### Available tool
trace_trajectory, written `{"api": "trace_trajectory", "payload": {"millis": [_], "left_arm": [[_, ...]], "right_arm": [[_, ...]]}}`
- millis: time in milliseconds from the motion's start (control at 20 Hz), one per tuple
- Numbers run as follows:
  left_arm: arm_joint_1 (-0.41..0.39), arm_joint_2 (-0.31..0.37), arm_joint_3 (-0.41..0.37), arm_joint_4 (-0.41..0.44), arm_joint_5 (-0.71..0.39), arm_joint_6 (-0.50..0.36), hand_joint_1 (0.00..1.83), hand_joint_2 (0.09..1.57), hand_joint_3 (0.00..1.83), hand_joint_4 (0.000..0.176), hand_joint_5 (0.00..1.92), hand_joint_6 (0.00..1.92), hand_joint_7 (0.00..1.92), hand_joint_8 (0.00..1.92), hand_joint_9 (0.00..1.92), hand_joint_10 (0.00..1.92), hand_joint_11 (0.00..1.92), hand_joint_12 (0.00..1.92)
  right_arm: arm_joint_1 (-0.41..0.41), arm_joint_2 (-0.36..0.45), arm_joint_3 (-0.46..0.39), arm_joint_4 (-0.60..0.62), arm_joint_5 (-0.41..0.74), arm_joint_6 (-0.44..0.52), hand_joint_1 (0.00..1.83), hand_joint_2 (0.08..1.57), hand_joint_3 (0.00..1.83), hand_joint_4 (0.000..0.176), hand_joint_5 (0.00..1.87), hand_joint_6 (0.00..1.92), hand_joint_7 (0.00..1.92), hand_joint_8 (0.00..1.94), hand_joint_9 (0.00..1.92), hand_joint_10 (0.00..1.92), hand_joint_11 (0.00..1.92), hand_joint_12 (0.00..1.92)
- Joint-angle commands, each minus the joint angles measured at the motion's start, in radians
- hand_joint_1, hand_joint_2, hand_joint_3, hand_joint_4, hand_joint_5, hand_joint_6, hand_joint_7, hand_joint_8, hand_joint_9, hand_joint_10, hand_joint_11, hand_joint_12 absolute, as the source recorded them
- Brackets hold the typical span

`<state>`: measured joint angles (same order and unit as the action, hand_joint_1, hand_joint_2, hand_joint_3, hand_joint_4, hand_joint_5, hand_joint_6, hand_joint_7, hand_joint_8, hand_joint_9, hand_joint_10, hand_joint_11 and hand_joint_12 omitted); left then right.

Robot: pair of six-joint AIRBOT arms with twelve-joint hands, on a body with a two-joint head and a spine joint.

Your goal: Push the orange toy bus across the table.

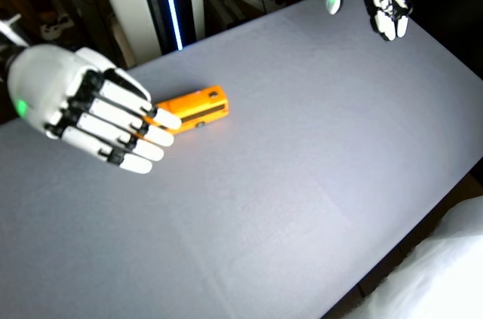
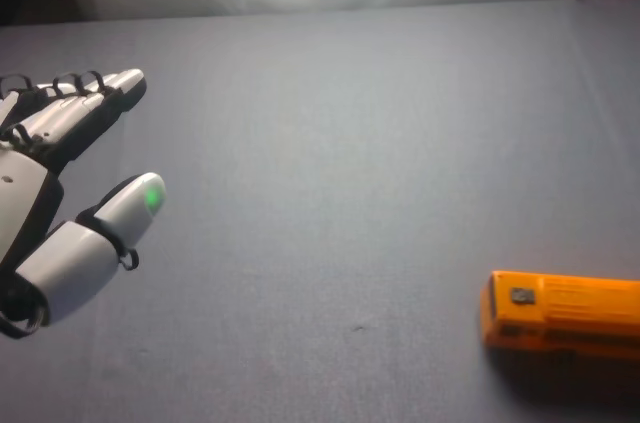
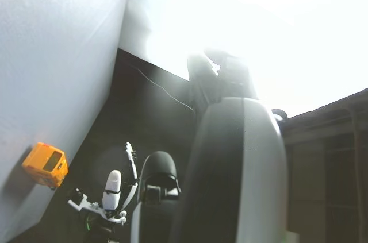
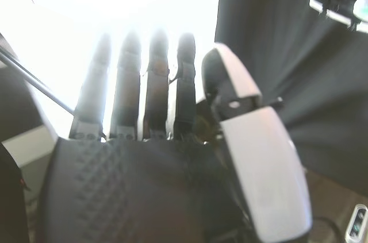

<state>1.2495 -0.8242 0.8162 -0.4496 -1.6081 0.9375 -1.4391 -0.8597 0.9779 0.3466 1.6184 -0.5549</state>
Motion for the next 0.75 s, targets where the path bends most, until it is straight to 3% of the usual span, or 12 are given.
{"api": "trace_trajectory", "payload": {"millis": [0,100,300,400,450,500,550,600,650,700], "left_arm": [[-0.022,0.004,0.008,0.05,-0.126,-0.002,0.3,1.36,0.0,0.0,0.31,0.0,0.36,0.0,0.43,0.0,0.1,0.54],[-0.039,0.007,0.017,0.059,-0.126,-0.002,0.34,1.37,0.0,0.0,0.3,0.0,0.38,0.0,0.46,0.0,0.23,0.36],[-0.092,0.027,0.023,0.094,-0.127,0.01,0.39,1.39,0.0,0.0,0.2,0.0,0.35,0.01,0.46,0.0,0.22,0.31],[-0.11,0.034,0.023,0.113,-0.127,0.015,0.5,1.34,0.0,0.0,0.21,0.0,0.39,0.0,0.49,0.0,0.28,0.26],[-0.126,0.038,0.023,0.135,-0.127,0.019,0.34,1.4,0.02,0.0,0.16,0.0,0.33,0.01,0.41,0.01,0.23,0.21],[-0.152,0.045,0.022,0.175,-0.127,0.029,0.34,1.38,0.01,0.0,0.11,0.0,0.27,0.0,0.33,0.0,0.21,0.18],[-0.179,0.051,0.023,0.201,-0.127,0.043,0.4,1.33,0.0,0.0,0.14,0.0,0.26,0.0,0.31,0.0,0.22,0.14],[-0.232,0.06,0.023,0.231,-0.127,0.077,0.4,1.31,0.0,0.021,0.17,0.0,0.14,0.0,0.2,0.0,0.18,0.12],[-0.258,0.064,0.022,0.25,-0.127,0.095,0.4,1.31,0.0,0.021,0.17,0.0,0.14,0.0,0.2,0.0,0.18,0.12],[-0.29,0.08,0.022,0.266,-0.128,0.098,0.33,1.29,0.0,0.007,0.31,0.02,0.23,0.01,0.25,0.01,0.22,0.15]], "right_arm": [[0.024,0.016,0.001,0.009,0.144,-0.001,0.92,1.4,0.0,0.0,0.56,0.0,0.58,0.0,0.54,0.0,0.35,0.43],[0.038,0.021,0.001,0.008,0.144,-0.016,0.94,1.41,0.0,0.0,0.48,0.0,0.65,0.01,0.69,0.02,0.45,0.4],[0.078,0.039,-0.001,-0.044,0.145,-0.027,0.93,1.34,0.0,0.0,0.38,0.0,0.63,0.0,0.72,0.0,0.55,0.32],[0.128,0.047,-0.004,-0.101,0.145,-0.053,1.01,1.29,0.0,0.0,0.29,0.0,0.5,0.0,0.58,0.0,0.46,0.21],[0.165,0.054,-0.007,-0.15,0.145,-0.074,1.08,1.28,0.0,0.004,0.24,0.0,0.32,0.0,0.41,0.0,0.33,0.15],[0.233,0.053,-0.013,-0.205,0.145,-0.1,1.05,1.24,0.0,0.067,0.12,0.0,0.07,0.0,0.15,0.0,0.15,0.08],[0.272,0.053,-0.018,-0.24,0.145,-0.117,1.09,1.25,0.0,0.052,0.05,0.0,0.01,0.0,0.03,0.0,0.03,0.01],[0.311,0.051,-0.015,-0.277,0.145,-0.127,0.83,1.22,0.01,0.078,0.12,0.0,0.06,0.0,0.11,0.01,0.01,0.4],[0.318,0.051,-0.01,-0.282,0.145,-0.129,0.83,1.22,0.01,0.078,0.12,0.0,0.06,0.0,0.11,0.01,0.01,0.4],[0.338,0.056,-0.007,-0.286,0.146,-0.131,0.69,1.22,0.01,0.106,0.02,0.0,0.01,0.0,0.12,0.01,0.0,0.63]]}}
